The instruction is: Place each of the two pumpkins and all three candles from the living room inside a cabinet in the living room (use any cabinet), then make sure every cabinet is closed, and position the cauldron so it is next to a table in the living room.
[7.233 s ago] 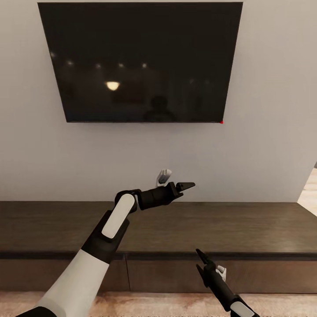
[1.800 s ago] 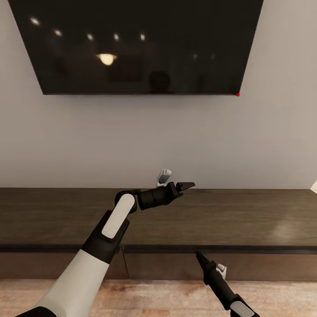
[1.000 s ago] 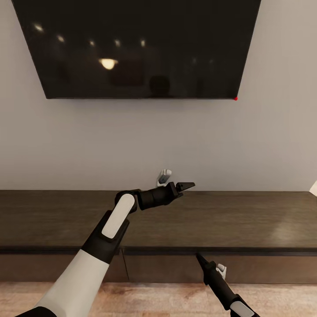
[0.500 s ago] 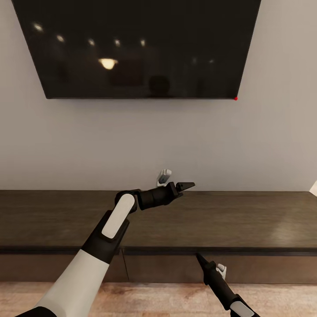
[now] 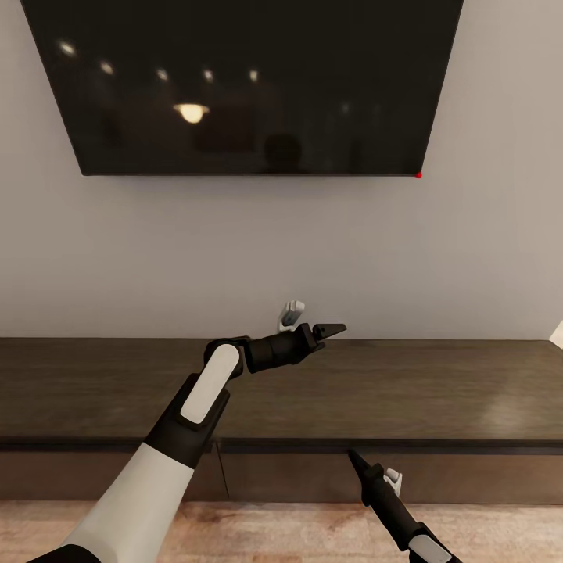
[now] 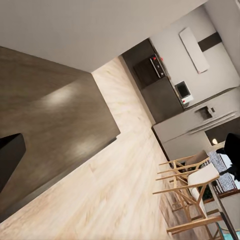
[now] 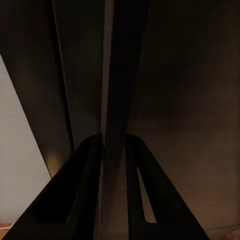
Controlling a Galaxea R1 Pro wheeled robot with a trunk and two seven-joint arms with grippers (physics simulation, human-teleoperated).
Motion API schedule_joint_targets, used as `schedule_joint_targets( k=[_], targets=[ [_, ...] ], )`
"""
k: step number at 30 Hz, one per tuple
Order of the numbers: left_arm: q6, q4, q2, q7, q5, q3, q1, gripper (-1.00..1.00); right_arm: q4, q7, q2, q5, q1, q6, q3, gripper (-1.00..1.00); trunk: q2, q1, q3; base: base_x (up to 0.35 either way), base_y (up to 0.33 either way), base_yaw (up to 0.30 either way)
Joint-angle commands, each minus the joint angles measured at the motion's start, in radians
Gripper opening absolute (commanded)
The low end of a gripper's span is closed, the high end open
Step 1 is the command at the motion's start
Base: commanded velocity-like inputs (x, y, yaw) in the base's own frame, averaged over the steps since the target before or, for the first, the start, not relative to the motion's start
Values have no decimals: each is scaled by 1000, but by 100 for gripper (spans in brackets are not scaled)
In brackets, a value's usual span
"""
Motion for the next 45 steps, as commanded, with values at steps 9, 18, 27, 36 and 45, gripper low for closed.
schedule_joint_targets(
  k=[9,18,27,36,45],
  targets=[
    [3,0,0,-5,-5,0,-1,100,2,5,0,3,-1,10,-10,-100,0,0,-1,-16,0,0],
    [3,0,0,-6,-6,0,-1,100,2,5,0,4,-1,10,-10,-100,0,0,-1,-177,0,0],
    [3,0,0,-5,-6,0,-1,100,2,5,0,5,-1,10,-10,-100,0,0,-1,-206,0,0],
    [3,0,0,-6,-5,1,-1,100,2,5,0,5,-1,10,-9,-100,0,0,-1,-157,0,0],
    [3,0,0,-5,-6,0,-1,100,2,5,0,5,-1,10,-10,-100,0,0,-1,-13,0,0]
  ],
)
